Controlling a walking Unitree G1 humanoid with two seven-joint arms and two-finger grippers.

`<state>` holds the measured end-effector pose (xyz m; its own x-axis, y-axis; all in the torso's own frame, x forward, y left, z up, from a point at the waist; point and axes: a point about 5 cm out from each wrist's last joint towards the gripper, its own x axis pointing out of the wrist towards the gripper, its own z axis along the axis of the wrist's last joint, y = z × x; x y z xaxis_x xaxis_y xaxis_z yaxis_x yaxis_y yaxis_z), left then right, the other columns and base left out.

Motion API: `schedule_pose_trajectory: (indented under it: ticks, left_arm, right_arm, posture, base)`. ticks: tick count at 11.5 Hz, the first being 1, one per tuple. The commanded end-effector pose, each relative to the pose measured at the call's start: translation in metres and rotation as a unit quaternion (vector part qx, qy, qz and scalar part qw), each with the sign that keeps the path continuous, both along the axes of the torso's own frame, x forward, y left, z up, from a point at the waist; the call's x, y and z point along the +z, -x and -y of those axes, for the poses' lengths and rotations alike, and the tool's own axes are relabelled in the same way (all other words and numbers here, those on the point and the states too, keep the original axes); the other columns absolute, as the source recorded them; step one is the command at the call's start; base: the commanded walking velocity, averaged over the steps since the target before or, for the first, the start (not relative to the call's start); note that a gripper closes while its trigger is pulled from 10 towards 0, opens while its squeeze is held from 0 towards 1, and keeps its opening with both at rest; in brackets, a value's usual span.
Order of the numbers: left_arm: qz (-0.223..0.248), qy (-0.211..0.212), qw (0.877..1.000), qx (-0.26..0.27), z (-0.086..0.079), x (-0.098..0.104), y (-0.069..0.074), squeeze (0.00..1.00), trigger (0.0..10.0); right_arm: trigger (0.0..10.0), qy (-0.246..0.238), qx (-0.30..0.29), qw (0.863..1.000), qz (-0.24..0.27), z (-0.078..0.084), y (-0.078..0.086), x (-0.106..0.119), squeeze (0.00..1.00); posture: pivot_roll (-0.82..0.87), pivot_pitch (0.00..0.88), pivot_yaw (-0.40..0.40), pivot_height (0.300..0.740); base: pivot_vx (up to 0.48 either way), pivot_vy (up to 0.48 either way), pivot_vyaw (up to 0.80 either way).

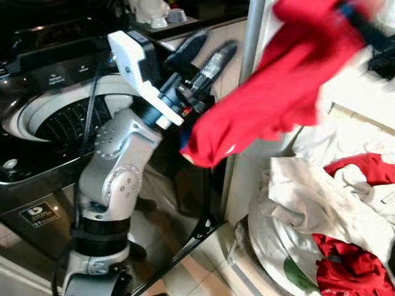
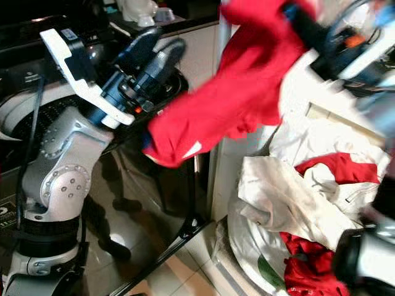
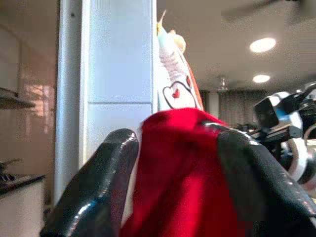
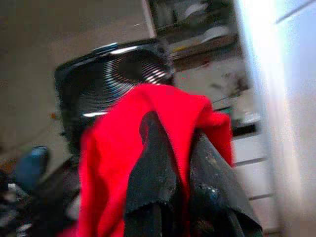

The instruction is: Clothes washing

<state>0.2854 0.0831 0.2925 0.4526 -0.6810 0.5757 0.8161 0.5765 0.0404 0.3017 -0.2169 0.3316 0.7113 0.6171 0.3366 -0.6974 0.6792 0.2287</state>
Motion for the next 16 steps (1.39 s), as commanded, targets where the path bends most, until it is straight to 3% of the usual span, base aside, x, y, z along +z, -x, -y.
schedule_pose_trajectory:
  ticks: [1, 2, 4, 5, 6, 7, 8, 9, 10, 13, 16]
  left_arm:
    - [-0.026, -0.033, 0.999, -0.010, 0.012, -0.008, -0.003, 1.00, 10.0]
    - [-0.064, -0.052, 0.997, -0.007, 0.020, -0.019, -0.008, 1.00, 10.0]
    - [-0.116, 0.002, 0.992, -0.048, 0.039, -0.023, -0.007, 1.00, 10.0]
    - [-0.117, -0.006, 0.992, -0.057, 0.043, -0.024, -0.006, 1.00, 10.0]
    - [-0.129, -0.002, 0.989, -0.075, 0.048, -0.026, -0.004, 0.75, 10.0]
    - [-0.160, 0.043, 0.980, -0.115, 0.050, -0.025, -0.001, 0.22, 10.0]
    - [-0.179, 0.083, 0.964, -0.178, 0.052, -0.022, 0.009, 0.00, 10.0]
    - [-0.174, 0.078, 0.964, -0.186, 0.052, -0.023, 0.012, 0.00, 10.0]
    - [-0.182, 0.022, 0.973, -0.142, 0.054, -0.035, 0.007, 0.00, 0.0]
    - [-0.191, -0.029, 0.981, -0.024, 0.043, -0.046, -0.013, 0.00, 0.0]
    - [-0.186, -0.030, 0.982, 0.012, 0.036, -0.047, -0.020, 0.00, 0.0]
  right_arm:
    - [0.0, -0.004, 0.033, 0.999, 0.010, -0.018, 0.006, 0.005, 0.00]
    - [0.0, -0.015, 0.054, 0.998, 0.006, -0.030, 0.007, 0.003, 0.00]
    - [0.0, -0.034, 0.083, 0.996, -0.006, -0.049, 0.012, -0.002, 0.00]
    - [0.0, -0.040, 0.089, 0.995, -0.014, -0.054, 0.015, -0.005, 0.00]
    - [0.0, -0.048, 0.095, 0.994, -0.017, -0.058, 0.017, -0.005, 0.00]
    - [0.0, -0.056, 0.097, 0.994, -0.019, -0.060, 0.017, -0.005, 0.00]
    - [0.0, -0.061, 0.093, 0.993, -0.024, -0.060, 0.017, -0.006, 0.00]
    - [0.0, -0.062, 0.093, 0.993, -0.025, -0.061, 0.017, -0.006, 0.00]
    - [0.0, -0.064, 0.098, 0.993, -0.026, -0.064, 0.018, -0.005, 0.00]
    - [0.0, -0.065, 0.102, 0.992, -0.027, -0.068, 0.019, -0.004, 0.00]
    - [0.0, -0.065, 0.098, 0.993, -0.032, -0.068, 0.018, -0.005, 0.00]
  posture:
    - [-0.05, 0.000, 0.016, 0.740]
    - [-0.05, 0.000, 0.015, 0.740]
    - [-0.06, 0.000, 0.020, 0.740]
    - [-0.07, 0.000, 0.023, 0.740]
    - [-0.07, 0.000, 0.022, 0.740]
    - [-0.07, 0.000, 0.022, 0.740]
    - [-0.07, 0.000, 0.024, 0.740]
    - [-0.07, 0.000, 0.023, 0.740]
    - [-0.07, 0.000, 0.019, 0.740]
    - [-0.07, 0.000, 0.019, 0.740]
    - [-0.07, 0.000, 0.023, 0.740]
  base:
    - [0.000, 0.000, 0.00]
    - [0.000, 0.000, 0.00]
    - [0.000, 0.000, 0.00]
    - [0.000, 0.000, 0.00]
    - [0.000, 0.000, 0.00]
    - [0.000, 0.000, 0.00]
    - [0.000, 0.000, 0.00]
    - [0.000, 0.000, 0.00]
    - [0.000, 0.000, 0.00]
    - [0.000, 0.000, 0.00]
    - [0.000, 0.000, 0.00]
